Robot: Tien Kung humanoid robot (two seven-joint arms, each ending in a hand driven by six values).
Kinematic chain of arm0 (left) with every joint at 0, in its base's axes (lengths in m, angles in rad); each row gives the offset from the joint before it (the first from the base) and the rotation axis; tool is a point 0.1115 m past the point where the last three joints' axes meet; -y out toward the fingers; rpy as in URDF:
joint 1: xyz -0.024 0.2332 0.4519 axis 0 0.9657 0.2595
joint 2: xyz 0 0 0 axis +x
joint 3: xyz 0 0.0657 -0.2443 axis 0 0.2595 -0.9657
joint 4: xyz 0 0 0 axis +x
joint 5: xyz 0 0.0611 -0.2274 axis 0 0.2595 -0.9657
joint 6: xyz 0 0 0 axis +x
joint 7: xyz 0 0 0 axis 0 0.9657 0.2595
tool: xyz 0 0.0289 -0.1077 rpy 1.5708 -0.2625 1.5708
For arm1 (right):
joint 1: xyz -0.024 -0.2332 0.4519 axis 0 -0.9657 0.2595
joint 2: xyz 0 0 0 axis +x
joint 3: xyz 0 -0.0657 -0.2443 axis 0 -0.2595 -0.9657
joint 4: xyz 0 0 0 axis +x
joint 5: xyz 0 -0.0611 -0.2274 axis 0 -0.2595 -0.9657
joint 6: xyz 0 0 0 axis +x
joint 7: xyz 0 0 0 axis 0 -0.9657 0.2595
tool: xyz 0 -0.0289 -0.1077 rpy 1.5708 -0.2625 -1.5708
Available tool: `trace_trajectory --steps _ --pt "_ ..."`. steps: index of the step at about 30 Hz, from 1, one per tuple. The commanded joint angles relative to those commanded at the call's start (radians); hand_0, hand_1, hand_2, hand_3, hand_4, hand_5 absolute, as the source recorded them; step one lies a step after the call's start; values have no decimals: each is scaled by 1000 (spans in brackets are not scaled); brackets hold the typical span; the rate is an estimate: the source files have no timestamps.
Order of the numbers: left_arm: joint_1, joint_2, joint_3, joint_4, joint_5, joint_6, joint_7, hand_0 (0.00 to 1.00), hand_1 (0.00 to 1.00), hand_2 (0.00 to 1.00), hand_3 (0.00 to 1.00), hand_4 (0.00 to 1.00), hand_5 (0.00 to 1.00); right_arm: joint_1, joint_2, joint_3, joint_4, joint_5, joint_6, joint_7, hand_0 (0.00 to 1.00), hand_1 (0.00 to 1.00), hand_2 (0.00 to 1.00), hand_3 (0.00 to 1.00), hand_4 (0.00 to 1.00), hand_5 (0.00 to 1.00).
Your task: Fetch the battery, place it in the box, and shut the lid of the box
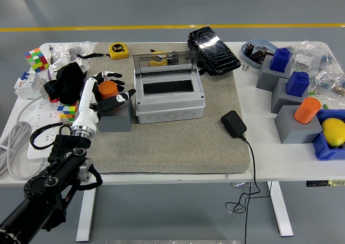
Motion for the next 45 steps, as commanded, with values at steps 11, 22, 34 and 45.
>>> trace_trajectory --steps 11,22,34,45 --pt "-18 -3 12 25 -23 8 -28 204 194 245 256 867 2 0 1 -1 0 0 0 1 545 598 591 542 919 483" --pt "-31 -3 23 49 -37 10 -41 127 100 172 196 727 2 1 1 -2 0 1 -1 2 545 600 591 543 919 483" --pt "-41 20 38 -70 98 14 13 120 94 169 196 796 2 1 1 1 0 -1 -3 4 546 599 589 542 919 483" --pt "-128 60 172 -222 383 36 231 123 95 165 195 821 2 1 1 1 0 0 -3 4 546 600 587 542 918 483"
